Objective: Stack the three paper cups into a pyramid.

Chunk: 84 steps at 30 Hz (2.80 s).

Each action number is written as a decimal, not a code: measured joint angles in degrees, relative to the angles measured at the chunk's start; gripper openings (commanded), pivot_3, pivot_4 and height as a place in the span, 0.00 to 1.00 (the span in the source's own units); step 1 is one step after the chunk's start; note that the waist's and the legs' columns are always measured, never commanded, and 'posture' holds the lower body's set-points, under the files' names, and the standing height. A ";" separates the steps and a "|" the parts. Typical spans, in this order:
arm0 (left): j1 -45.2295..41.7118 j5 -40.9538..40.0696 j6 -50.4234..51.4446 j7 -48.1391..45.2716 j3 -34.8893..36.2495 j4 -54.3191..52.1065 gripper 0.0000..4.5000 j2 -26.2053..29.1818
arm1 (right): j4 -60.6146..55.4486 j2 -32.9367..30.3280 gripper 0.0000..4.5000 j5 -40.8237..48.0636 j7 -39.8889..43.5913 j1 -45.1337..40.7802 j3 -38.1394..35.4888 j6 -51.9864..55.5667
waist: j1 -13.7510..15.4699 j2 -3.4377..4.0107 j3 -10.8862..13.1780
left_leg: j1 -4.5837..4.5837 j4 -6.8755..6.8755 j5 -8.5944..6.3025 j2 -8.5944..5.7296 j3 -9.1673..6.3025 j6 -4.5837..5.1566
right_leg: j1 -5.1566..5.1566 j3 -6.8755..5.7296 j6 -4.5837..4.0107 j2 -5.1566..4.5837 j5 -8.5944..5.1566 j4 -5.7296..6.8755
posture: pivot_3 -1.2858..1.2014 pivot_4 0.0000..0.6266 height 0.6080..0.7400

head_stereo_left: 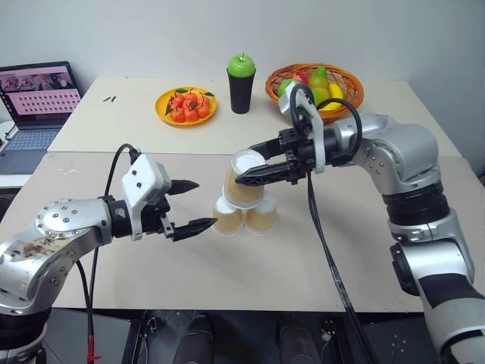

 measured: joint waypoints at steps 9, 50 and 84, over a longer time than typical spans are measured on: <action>0.61 -0.21 0.41 -0.04 1.08 -0.53 1.00 1.53 | -0.12 0.02 0.68 -1.50 0.16 1.77 0.50 -2.31 | 0.04 0.00 0.00 | 0.00 0.00 0.00 0.00 0.00 0.00 | 0.00 0.00 0.00 0.00 -0.01 0.00 | 0.52 0.24 0.99; 0.06 -1.28 0.48 1.30 -0.17 -0.67 1.00 1.14 | -0.36 -0.12 0.99 -4.97 3.97 3.79 1.66 -4.99 | 0.02 0.00 0.00 | 0.02 -0.03 0.00 0.00 0.00 0.00 | 0.00 0.00 -0.01 0.00 -0.05 0.00 | 0.52 0.24 0.99; -0.32 1.33 -1.13 1.09 -2.52 -0.22 1.00 -0.76 | 1.31 0.24 0.99 -3.34 1.73 0.44 -1.67 -4.55 | 0.04 0.00 0.00 | 0.01 -0.03 0.00 0.00 0.00 0.00 | -0.01 -0.01 -0.02 0.00 -0.06 0.00 | 0.52 0.24 0.99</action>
